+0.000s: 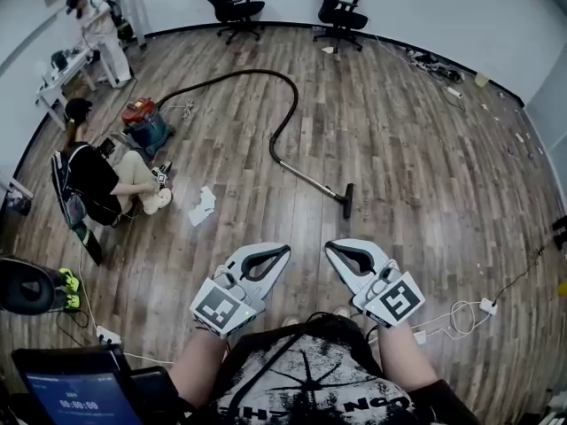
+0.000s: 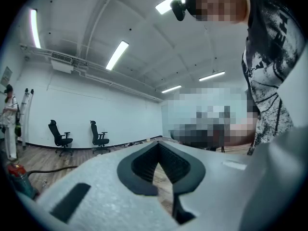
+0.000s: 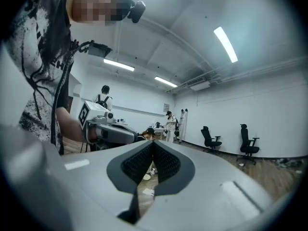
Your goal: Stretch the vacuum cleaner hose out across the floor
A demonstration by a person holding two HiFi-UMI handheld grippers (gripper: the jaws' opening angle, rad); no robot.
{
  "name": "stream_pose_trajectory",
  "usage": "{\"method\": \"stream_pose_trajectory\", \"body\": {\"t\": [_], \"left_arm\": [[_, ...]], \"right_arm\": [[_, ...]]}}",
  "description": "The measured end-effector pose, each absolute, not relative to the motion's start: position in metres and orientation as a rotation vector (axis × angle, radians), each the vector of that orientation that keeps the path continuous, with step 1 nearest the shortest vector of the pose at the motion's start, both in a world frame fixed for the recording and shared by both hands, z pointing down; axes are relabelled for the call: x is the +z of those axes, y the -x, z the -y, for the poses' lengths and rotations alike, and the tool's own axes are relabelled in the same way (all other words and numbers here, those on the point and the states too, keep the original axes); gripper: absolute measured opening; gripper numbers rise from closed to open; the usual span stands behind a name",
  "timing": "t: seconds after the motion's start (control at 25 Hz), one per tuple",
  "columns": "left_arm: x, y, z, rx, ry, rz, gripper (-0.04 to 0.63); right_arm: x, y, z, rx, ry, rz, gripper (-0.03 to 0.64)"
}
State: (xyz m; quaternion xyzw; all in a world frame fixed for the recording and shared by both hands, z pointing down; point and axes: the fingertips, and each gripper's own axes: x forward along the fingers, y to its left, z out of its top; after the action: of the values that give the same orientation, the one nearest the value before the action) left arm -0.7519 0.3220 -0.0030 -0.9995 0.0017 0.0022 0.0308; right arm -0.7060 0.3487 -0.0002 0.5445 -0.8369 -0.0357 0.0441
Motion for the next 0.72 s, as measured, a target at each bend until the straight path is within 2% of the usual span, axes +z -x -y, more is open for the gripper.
{"method": "stream_pose_trajectory", "body": {"t": [0.28,0.48,0.72], "left_arm": [[0.023,0.76,-0.317,-0.135,3.149,-0.062,0.0],[0.017,0.753,-0.317,-0.018,3.113,-0.025,0.0],[0.026,0.738,-0.321,-0.064,3.133,-0.03,0.0]], "right_arm": [[0.008,0.7,-0.349,-0.084,-1.699,2.563,0.007],[0.014,0.7,-0.348,-0.08,-1.679,2.569,0.008],[0.014,0.687,-0.349,-0.098,-1.662,2.59,0.007]]}}
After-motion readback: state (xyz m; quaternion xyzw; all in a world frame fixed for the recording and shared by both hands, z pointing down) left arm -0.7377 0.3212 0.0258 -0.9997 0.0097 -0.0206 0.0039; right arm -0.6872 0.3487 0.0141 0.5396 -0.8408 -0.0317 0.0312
